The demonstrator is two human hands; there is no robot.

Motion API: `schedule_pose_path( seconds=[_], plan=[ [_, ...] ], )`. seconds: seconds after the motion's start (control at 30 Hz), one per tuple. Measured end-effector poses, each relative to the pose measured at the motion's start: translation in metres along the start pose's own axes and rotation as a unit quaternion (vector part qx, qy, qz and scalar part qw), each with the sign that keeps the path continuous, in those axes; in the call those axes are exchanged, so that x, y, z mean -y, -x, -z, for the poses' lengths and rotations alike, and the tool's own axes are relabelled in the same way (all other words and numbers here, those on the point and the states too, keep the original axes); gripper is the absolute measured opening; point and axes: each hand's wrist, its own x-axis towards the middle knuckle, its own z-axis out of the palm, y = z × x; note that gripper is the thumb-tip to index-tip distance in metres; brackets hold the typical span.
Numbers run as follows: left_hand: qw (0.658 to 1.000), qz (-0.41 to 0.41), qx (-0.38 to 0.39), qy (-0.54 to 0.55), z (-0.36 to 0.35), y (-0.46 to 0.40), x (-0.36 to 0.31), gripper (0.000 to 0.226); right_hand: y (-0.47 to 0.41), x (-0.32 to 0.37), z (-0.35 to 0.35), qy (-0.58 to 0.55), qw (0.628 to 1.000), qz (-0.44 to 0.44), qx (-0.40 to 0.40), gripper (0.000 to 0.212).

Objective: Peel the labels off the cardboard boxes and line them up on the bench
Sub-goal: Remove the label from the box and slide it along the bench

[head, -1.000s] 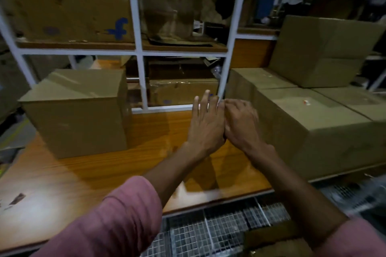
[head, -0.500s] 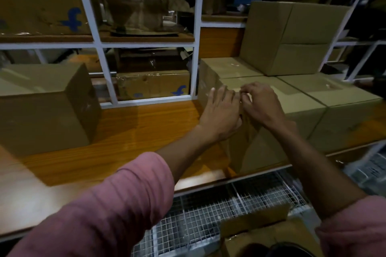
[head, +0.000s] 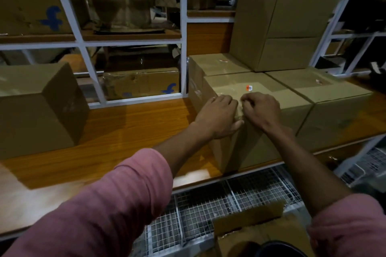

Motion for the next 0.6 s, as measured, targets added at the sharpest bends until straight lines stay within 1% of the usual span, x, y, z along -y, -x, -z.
schedule_pose_path(
  seconds=[0.1, 0.2, 0.27, 0.33, 0.4, 0.43, 0.53, 0.6],
  plan=[
    [1.0, 0.003, -0.018, -0.007, 0.008, 0.007, 0.006, 0.056, 0.001, 0.011, -0.004, 0.003, 1.0, 0.006, 0.003, 0.028],
    [1.0, 0.011, -0.018, -0.009, 0.019, 0.023, 0.012, 0.053, 0.005, 0.029, -0.01, 0.005, 1.0, 0.012, 0.004, 0.029],
    [1.0, 0.022, -0.021, 0.0, 0.027, 0.04, 0.018, 0.045, 0.011, 0.046, -0.015, -0.004, 1.0, 0.02, 0.004, 0.028],
    [0.998, 0.05, -0.025, 0.007, 0.034, 0.058, 0.03, 0.038, 0.02, 0.066, -0.024, -0.008, 0.999, 0.048, 0.001, 0.031],
    [0.995, 0.092, -0.023, -0.001, 0.043, 0.075, 0.042, 0.037, 0.028, 0.09, -0.035, -0.009, 0.997, 0.072, 0.005, 0.038],
    [0.993, 0.114, -0.02, -0.006, 0.048, 0.084, 0.049, 0.037, 0.032, 0.104, -0.042, -0.008, 0.997, 0.079, 0.012, 0.039],
    [0.986, 0.162, -0.027, -0.014, 0.062, 0.11, 0.074, 0.036, 0.039, 0.145, -0.059, -0.009, 0.995, 0.094, 0.026, 0.03],
    [0.981, 0.186, -0.038, -0.027, 0.072, 0.13, 0.094, 0.033, 0.046, 0.177, -0.067, -0.017, 0.993, 0.109, 0.035, 0.03]
  ],
)
